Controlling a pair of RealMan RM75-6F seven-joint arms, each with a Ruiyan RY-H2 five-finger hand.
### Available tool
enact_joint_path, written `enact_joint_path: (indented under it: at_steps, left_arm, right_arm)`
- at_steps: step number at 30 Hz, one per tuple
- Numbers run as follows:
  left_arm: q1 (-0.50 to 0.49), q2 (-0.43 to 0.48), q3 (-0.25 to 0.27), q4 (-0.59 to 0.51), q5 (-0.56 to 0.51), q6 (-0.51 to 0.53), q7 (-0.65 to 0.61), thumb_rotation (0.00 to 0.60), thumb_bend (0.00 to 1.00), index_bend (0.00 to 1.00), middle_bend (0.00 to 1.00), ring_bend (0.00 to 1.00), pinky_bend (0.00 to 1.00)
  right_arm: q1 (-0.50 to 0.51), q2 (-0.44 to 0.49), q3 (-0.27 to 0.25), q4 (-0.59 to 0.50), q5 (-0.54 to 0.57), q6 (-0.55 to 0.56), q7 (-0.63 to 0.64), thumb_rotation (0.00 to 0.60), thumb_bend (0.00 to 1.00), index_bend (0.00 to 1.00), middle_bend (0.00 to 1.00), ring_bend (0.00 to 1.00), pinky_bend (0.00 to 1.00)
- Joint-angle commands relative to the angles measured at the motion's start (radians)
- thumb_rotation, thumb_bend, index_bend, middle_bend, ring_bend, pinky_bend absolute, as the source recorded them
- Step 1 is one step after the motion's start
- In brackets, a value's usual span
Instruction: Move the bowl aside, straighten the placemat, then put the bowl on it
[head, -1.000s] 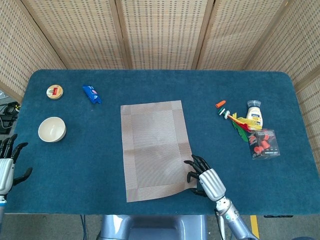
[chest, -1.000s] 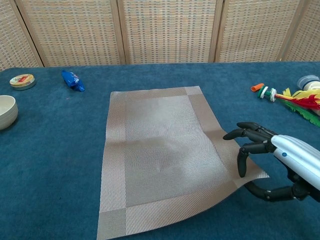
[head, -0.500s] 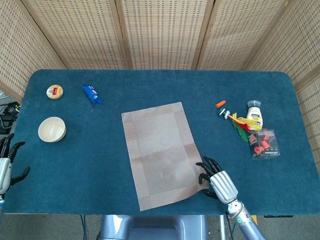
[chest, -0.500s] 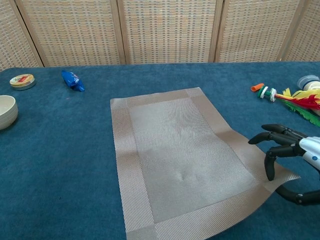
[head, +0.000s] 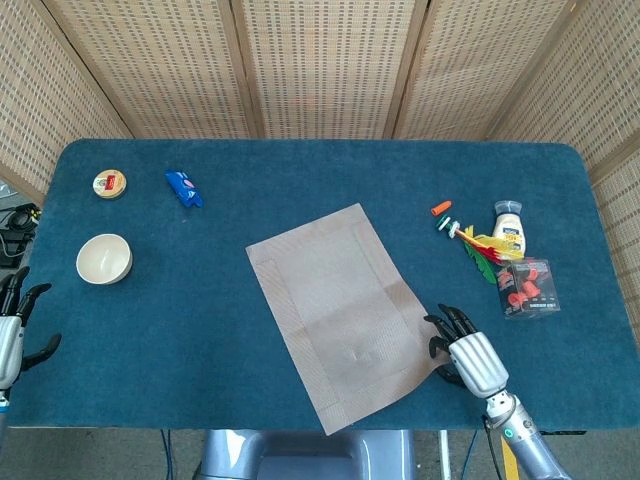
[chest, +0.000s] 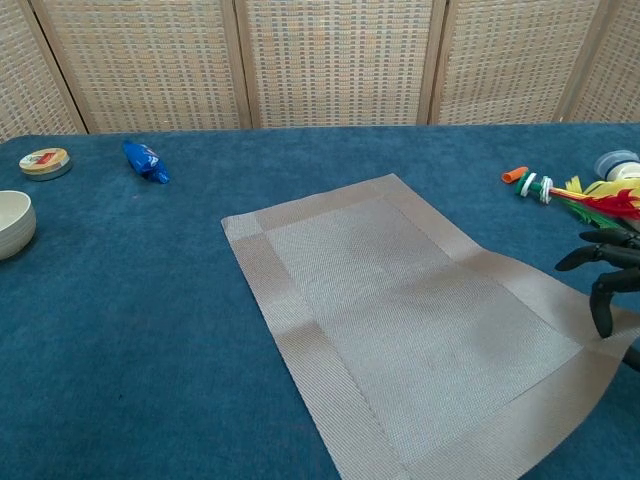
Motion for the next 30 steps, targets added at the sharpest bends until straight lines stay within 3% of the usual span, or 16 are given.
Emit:
enact_joint_path:
  at_steps: [1,13,20,24,30]
  left_arm:
    - [-0.001,0.001,-0.001,0.001,-0.004,-0.004,-0.002,0.6,0.26,0.2,0.0,0.0,0.0]
    - [-0.002,-0.002,-0.006,0.008,-0.011,-0.005,-0.003,0.6,0.26,0.2,0.0,0.0,0.0]
    - [-0.003,-0.004,-0.006,0.01,-0.013,-0.009,-0.001,0.6,0.26,0.2,0.0,0.0,0.0]
    - [-0.004,-0.009,-0.005,0.014,-0.012,-0.01,0.012,0.6,0.26,0.2,0.0,0.0,0.0]
    - [-0.005,-0.012,-0.006,0.021,-0.019,-0.015,0.009,0.6,0.26,0.2,0.0,0.0,0.0]
  right_arm:
    - [0.019,0.032,0.021,0.007,0.021,-0.033,-0.003,0.6,0.6,0.7,0.29,0.09,0.18]
    - [0.092,0.095,0.105,0.049,0.094,-0.142,-0.004,0.6,0.6,0.7,0.29,0.1,0.18]
    - [0.124,0.098,0.134,0.074,0.117,-0.18,0.0,0.6,0.6,0.7,0.29,0.1,0.18]
    - [0.195,0.08,0.19,0.115,0.155,-0.254,-0.016,0.6,0.59,0.7,0.29,0.11,0.18]
    - [0.239,0.064,0.221,0.155,0.18,-0.289,-0.057,0.6,0.59,0.7,0.29,0.11,0.18]
